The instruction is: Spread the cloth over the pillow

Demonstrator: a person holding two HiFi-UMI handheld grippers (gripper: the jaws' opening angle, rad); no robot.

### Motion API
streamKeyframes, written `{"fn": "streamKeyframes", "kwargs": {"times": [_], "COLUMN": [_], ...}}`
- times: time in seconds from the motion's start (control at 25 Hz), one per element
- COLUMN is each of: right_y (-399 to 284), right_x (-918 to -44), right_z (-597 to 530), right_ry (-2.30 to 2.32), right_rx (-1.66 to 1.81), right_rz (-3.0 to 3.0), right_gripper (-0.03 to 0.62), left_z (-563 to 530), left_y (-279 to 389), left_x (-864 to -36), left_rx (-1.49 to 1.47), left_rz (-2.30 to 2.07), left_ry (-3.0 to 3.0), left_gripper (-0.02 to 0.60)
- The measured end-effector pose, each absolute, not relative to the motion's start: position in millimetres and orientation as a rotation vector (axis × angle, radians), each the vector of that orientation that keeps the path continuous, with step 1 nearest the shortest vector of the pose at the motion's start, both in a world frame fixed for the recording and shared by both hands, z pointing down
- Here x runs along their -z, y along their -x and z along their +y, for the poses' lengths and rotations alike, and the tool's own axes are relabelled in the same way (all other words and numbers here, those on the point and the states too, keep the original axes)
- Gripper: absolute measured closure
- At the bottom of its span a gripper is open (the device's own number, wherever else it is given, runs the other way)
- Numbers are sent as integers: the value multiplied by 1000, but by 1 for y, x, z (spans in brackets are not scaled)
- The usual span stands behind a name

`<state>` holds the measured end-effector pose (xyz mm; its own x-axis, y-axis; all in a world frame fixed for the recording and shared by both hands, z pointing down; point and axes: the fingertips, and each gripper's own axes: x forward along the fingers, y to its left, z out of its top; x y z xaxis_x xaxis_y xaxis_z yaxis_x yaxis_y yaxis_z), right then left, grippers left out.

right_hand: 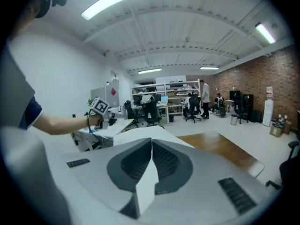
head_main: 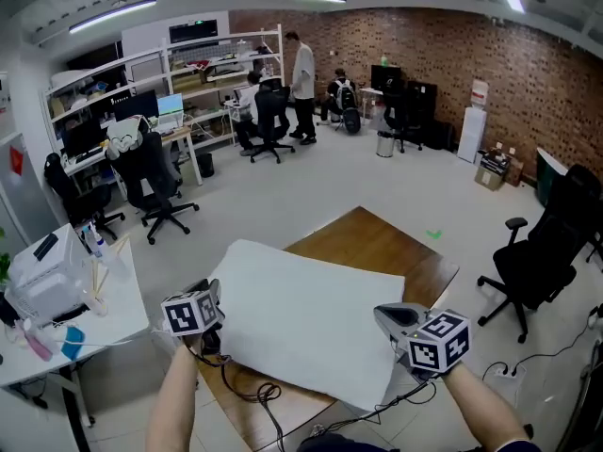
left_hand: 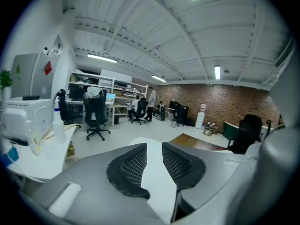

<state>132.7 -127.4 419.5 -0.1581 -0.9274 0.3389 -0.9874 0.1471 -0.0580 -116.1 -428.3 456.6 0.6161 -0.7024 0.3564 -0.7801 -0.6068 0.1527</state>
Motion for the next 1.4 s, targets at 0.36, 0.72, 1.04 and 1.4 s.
{"fn": "streamKeyframes", "kwargs": {"times": [0.36,0.72,1.04,1.4], "right_y": [-138,-128,-123,-128], "right_x": [-398,-415,-413,-416], "right_z": [-170,-190,-191,-191], "right_ry": [-2109,-2073,-2054,-2026], "right_rx": [-329,-265,-267,-281], "right_rz": [-2249,-2206,-2243,-2249], "right_gripper": [588,588,587,588], "left_z": [-329,-261,-251,-251], "left_y": [9,-53,-66,-71], "left_x": [-437,-446,-448,-451], "left_rx": [-302,-388,-405,-421], "left_rz": [-940,-711,-690,-687], "left_ry": [-2709,-2814,-2804,-2793], "left_gripper": [563,572,572,572]}}
